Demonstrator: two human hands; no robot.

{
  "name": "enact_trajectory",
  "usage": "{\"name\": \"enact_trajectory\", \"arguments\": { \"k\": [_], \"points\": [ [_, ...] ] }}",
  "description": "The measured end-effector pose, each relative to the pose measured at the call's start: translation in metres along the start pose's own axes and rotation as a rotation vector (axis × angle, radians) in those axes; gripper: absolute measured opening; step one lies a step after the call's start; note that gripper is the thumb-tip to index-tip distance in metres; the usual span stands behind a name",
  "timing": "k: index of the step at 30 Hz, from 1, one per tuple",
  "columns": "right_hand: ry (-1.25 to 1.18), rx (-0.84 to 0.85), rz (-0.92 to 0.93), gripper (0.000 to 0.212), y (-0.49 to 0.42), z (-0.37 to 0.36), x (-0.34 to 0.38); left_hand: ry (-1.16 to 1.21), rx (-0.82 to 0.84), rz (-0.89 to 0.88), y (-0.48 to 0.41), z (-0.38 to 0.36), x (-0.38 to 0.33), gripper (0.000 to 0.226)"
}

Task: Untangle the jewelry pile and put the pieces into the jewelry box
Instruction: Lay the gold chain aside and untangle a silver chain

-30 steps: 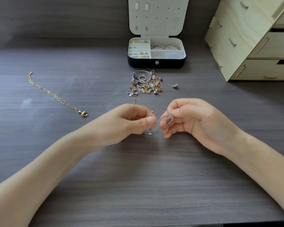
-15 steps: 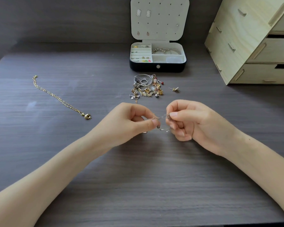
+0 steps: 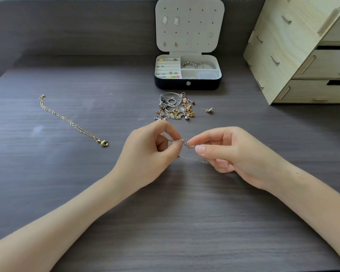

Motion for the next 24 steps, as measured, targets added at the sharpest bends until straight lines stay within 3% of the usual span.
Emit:
{"name": "enact_trajectory", "arguments": {
  "k": [14, 24],
  "points": [
    [-0.034, -0.012, -0.036, 0.01, -0.001, 0.001, -0.001, -0.102, 0.023, 0.04, 0.003, -0.005, 0.004, 0.022],
    [-0.12, 0.034, -0.054, 0.026, -0.004, 0.001, -0.003, 0.359, 0.047, 0.204, 0.004, -0.009, 0.014, 0.03]
  ]
}}
Point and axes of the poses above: each hand's wrist, its own y-axis away from the middle knuckle, its own z-axis out of the back of the hand, x = y × z, the point moved 9 cm from there along -y, towards the middle knuckle, and after that the axes turned 15 degrees about -z, right-handed, at the moved point
